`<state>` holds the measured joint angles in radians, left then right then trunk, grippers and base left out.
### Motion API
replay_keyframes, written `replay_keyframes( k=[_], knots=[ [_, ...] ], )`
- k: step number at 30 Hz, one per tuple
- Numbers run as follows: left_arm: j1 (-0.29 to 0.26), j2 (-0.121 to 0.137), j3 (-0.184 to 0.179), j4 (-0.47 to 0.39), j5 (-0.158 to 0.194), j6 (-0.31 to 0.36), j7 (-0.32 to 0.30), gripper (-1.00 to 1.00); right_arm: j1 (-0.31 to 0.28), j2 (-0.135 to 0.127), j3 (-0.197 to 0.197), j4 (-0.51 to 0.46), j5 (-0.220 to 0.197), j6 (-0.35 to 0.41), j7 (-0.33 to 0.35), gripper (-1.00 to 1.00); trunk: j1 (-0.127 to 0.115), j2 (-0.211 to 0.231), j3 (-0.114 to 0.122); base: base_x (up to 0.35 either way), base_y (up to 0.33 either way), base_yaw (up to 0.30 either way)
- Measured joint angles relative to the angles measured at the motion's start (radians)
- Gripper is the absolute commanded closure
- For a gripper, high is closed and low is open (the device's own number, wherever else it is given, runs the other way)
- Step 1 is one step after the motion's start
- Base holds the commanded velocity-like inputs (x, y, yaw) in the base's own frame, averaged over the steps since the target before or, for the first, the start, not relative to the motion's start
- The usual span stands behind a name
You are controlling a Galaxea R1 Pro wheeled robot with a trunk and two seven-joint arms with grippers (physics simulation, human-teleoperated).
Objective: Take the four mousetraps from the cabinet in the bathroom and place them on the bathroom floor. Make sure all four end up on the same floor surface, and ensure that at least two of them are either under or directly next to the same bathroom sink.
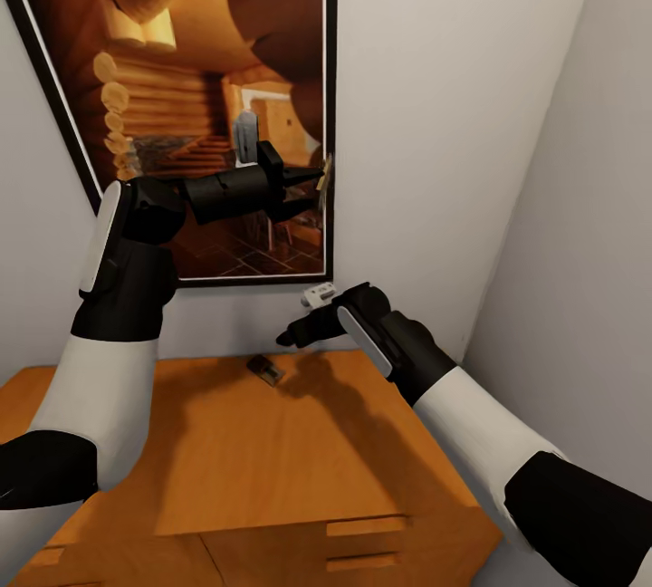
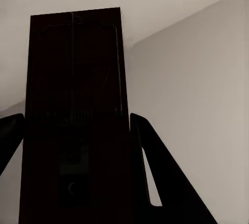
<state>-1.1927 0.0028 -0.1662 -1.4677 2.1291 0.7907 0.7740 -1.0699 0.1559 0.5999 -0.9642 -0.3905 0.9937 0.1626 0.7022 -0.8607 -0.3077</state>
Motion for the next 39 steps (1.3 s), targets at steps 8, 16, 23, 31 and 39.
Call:
replay_keyframes(
  k=[8,16,23,31,39],
  knots=[
    [0.000,-0.001,-0.001,0.000,0.000,0.000,0.000,1.00,0.000,-0.001,0.000,0.004,-0.002,-0.001,0.000,-1.00,0.000,0.000,0.000,0.099,0.076,0.000],
    [0.000,-0.001,-0.039,0.000,0.000,-0.001,-0.001,1.00,0.001,0.003,0.005,0.057,-0.003,-0.002,-0.003,-1.00,0.000,0.000,0.000,0.006,0.005,0.000],
    [0.000,-0.001,-0.049,0.000,0.000,-0.001,-0.002,1.00,0.003,0.007,0.020,0.169,-0.003,-0.020,-0.004,-1.00,0.000,0.000,0.000,0.000,0.000,0.000],
    [0.000,-0.001,-0.050,0.000,0.000,-0.001,-0.002,1.00,0.004,0.011,0.022,0.237,-0.003,-0.057,-0.003,-1.00,0.000,0.000,0.000,0.000,0.000,0.000],
    [0.000,-0.001,-0.051,0.000,0.000,-0.003,-0.002,1.00,0.023,0.014,0.031,0.245,-0.002,-0.062,-0.002,-1.00,0.000,0.000,0.000,0.102,0.052,0.000]
  ],
)
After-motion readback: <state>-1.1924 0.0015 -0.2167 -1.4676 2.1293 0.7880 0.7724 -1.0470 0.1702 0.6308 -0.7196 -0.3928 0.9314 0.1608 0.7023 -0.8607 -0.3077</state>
